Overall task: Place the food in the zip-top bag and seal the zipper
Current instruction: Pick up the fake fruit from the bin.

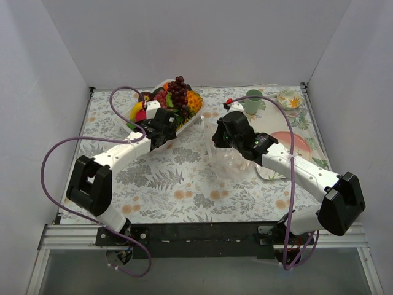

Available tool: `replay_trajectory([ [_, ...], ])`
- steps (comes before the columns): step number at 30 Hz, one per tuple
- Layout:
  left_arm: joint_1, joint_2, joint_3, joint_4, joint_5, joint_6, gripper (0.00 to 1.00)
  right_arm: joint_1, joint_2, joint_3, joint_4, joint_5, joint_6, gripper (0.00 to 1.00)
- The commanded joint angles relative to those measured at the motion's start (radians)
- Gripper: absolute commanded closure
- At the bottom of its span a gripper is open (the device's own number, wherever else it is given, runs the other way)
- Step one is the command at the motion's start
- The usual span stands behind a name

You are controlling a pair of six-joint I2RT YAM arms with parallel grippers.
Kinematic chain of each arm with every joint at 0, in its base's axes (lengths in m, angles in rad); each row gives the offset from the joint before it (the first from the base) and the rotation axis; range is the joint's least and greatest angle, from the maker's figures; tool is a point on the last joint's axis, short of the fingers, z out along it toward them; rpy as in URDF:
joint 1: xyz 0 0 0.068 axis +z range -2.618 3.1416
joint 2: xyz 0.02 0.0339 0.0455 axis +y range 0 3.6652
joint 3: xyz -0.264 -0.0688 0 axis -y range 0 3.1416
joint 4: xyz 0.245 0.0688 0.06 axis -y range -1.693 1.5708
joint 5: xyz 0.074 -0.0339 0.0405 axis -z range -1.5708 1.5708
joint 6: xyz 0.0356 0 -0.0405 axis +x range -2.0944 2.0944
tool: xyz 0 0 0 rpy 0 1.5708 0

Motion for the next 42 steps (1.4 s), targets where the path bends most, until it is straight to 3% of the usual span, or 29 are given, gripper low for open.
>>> replay_trajectory([
  [1,0.004,-0.011,-0.004,0.022,-0.006,0.005,0.23,-0.005,-0.033,-0.008,0.043,-0.008,-0.002,0.99],
  [8,0.006,-0.081,0.012,-0.002,0.014,0.02,0.61,-0.005,-0.028,-0.014,0.049,-0.008,-0.001,0.99],
  [12,0.006,-0.121,0.019,-0.034,0.046,0.032,0.73,-0.005,-0.017,-0.009,0.051,-0.011,-0.001,0.99],
  [18,0.006,-0.213,-0.001,-0.058,0.137,0.037,0.76,-0.005,0.006,0.0,0.059,-0.017,0.002,0.99],
  [33,0.006,-0.269,-0.03,-0.031,0.311,0.037,0.78,-0.006,0.064,0.017,0.065,-0.043,0.015,0.99],
  [38,0.001,-0.311,-0.033,0.008,0.485,-0.03,0.79,-0.005,0.088,0.026,0.082,-0.079,0.039,0.99],
  [42,-0.022,-0.354,-0.109,0.154,0.653,-0.142,0.79,-0.005,0.102,0.034,0.092,-0.1,0.058,0.99],
])
